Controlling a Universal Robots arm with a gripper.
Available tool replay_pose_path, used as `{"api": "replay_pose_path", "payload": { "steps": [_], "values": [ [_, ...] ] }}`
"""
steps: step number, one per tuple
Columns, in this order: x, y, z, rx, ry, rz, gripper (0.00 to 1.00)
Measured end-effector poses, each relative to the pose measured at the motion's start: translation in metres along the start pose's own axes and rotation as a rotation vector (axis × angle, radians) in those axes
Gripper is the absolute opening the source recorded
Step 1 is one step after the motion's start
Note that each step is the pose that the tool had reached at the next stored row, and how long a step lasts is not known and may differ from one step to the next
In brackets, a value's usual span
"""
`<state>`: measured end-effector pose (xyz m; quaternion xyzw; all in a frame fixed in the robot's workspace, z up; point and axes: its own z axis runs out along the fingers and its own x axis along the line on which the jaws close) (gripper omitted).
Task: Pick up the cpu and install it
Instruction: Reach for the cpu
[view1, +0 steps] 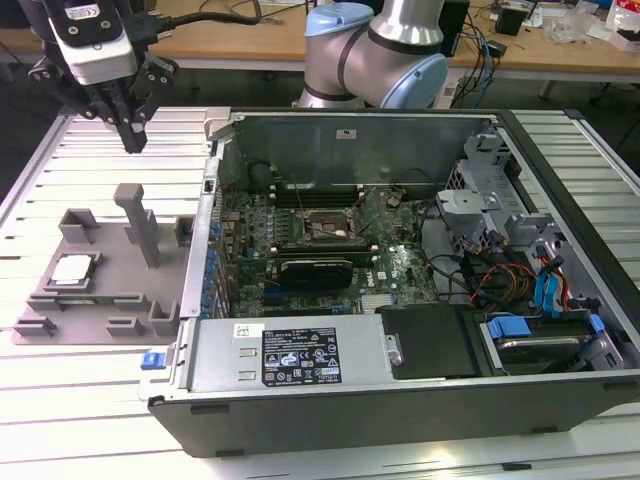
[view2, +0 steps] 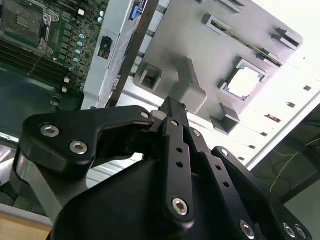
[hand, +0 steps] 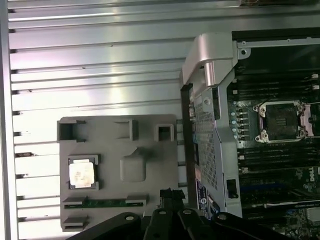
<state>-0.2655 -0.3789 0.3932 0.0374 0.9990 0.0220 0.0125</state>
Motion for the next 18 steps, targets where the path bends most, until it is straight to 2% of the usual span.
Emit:
{"api": "replay_pose_path", "payload": {
  "steps": [6,11,18],
  "values": [
    [0.0101,0.0018,0.0004,0.0000,0.0001,0.000,0.11],
    [0.0295,0.0015,0.0053,0.0000,0.0001,0.000,0.11],
    [0.0425,0.0011,0.0089,0.0000,0.0001,0.000,0.11]
  ]
}}
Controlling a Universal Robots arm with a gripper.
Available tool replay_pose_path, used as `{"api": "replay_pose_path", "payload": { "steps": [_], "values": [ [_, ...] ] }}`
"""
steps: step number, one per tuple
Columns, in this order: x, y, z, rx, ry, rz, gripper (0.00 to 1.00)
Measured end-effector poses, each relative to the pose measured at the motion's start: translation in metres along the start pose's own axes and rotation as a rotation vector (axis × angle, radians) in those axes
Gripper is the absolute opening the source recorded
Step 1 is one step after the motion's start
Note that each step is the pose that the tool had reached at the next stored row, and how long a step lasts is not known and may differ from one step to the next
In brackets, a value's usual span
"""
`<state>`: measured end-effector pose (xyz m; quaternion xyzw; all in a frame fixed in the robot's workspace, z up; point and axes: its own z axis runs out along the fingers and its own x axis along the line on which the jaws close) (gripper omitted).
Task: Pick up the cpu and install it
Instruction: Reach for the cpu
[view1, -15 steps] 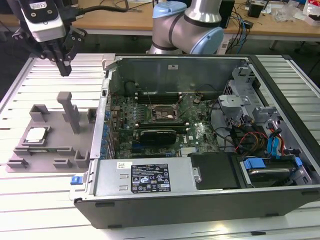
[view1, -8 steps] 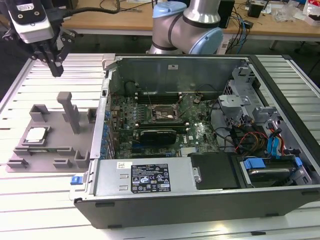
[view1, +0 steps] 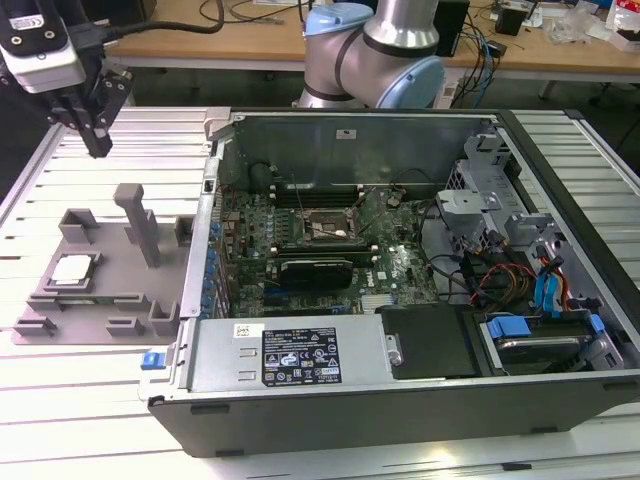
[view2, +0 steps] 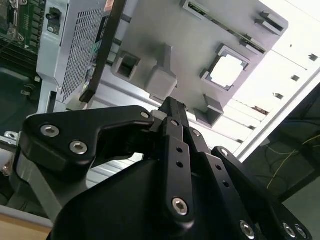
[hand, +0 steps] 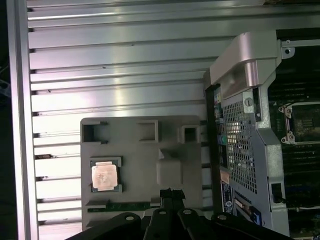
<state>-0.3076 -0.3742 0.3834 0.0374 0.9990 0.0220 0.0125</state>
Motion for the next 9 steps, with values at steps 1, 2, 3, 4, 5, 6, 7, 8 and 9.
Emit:
{"api": "replay_pose_path", "payload": {
  "steps": [1,2,3,4,5,6,7,8,9],
  "values": [
    [0.0017,0.0000,0.0004,0.0000,0.0000,0.000,0.11],
    [0.0040,0.0000,0.0009,0.0001,0.0000,0.000,0.11],
    [0.0068,0.0000,0.0015,0.0000,-0.0001,0.000,0.11],
    [0.0093,0.0000,0.0020,0.0000,0.0000,0.000,0.11],
    [0.0122,0.0000,0.0028,0.0000,0.0000,0.000,0.11],
    [0.0141,0.0001,0.0032,0.0000,0.0000,0.000,0.11],
    [0.0166,0.0001,0.0039,0.0000,0.0000,0.000,0.11],
    [0.0200,0.0002,0.0048,0.0000,0.0000,0.000,0.11],
    [0.0226,0.0002,0.0056,0.0000,0.0000,0.000,0.11]
  ]
}}
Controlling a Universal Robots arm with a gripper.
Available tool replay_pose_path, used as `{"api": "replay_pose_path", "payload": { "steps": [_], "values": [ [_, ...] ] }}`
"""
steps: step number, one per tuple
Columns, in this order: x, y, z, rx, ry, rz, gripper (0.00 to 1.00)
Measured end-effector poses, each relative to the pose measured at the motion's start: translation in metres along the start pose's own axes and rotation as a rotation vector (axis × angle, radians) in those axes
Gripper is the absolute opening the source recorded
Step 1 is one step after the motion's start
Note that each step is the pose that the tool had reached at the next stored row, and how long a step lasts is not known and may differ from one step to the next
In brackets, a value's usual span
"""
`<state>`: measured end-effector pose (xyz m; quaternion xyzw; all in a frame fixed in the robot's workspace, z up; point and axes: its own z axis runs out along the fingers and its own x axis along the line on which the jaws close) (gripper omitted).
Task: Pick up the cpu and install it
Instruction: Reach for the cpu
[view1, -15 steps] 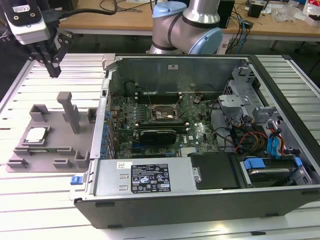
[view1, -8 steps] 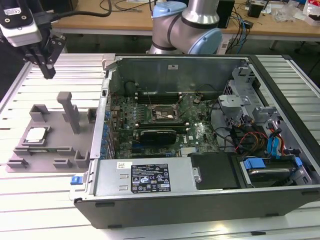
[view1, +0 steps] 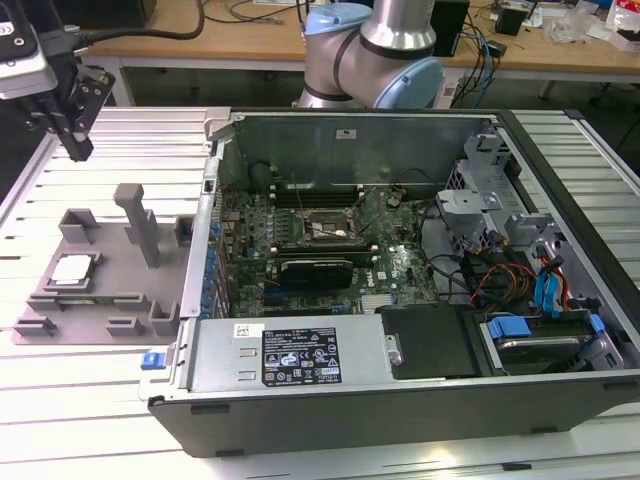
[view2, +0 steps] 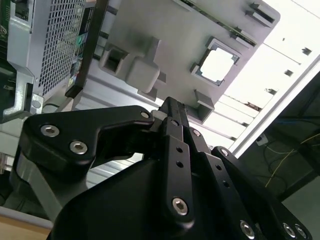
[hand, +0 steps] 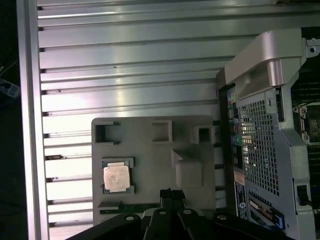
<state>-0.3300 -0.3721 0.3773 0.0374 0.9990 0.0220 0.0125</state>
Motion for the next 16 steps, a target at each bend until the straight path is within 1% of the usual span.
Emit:
{"api": "replay_pose_path", "payload": {
  "steps": [8,10,15,16],
  "values": [
    [0.0108,0.0002,0.0028,0.0000,0.0000,0.000,0.11],
    [0.0155,0.0003,0.0040,0.0000,0.0000,0.000,0.11],
    [0.0225,0.0004,0.0058,0.0000,0.0000,0.000,0.11],
    [0.0250,0.0005,0.0065,0.0000,0.0000,0.000,0.11]
  ]
}}
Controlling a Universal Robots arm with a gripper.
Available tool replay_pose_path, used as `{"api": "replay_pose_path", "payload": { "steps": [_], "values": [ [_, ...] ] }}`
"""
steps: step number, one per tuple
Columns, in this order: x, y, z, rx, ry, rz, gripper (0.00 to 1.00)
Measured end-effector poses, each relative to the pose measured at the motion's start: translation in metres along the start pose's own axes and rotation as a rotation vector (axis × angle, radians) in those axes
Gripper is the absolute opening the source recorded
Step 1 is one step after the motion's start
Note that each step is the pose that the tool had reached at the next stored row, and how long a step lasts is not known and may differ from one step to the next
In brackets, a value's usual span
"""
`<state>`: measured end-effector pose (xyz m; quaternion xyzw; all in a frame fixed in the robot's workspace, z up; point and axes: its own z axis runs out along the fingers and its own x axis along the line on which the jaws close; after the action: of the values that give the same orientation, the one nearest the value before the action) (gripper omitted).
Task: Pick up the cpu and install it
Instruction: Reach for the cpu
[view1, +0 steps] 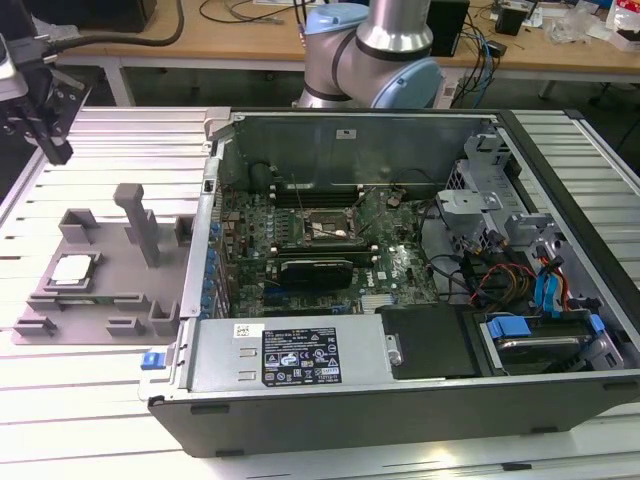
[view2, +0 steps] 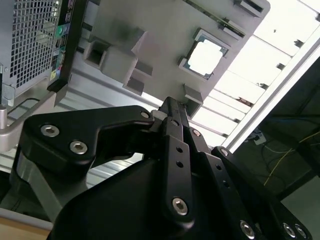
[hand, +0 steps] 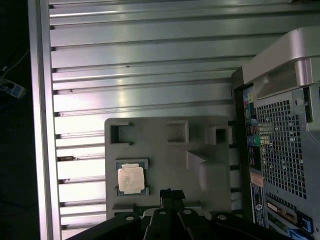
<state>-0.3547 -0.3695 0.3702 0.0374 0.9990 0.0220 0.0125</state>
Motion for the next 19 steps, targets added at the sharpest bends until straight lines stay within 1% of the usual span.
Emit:
{"api": "replay_pose_path", "payload": {
  "steps": [1,3,8,11,12,15,17,19],
  "values": [
    [0.0030,0.0000,0.0008,0.0000,0.0000,0.000,0.11],
    [0.0056,0.0001,0.0015,0.0000,0.0000,0.000,0.11],
    [0.0167,0.0003,0.0044,0.0000,0.0000,0.000,0.11],
    [0.0253,0.0002,0.0077,0.0000,0.0000,0.000,0.11],
    [0.0284,0.0000,0.0104,-0.0001,-0.0001,0.000,0.11],
    [0.0292,-0.0007,0.0215,0.0000,0.0001,0.000,0.11],
    [0.0291,-0.0035,0.0279,-0.0001,0.0000,0.000,0.11],
    [0.0289,-0.0067,0.0316,0.0001,0.0002,0.000,0.11]
  ]
}}
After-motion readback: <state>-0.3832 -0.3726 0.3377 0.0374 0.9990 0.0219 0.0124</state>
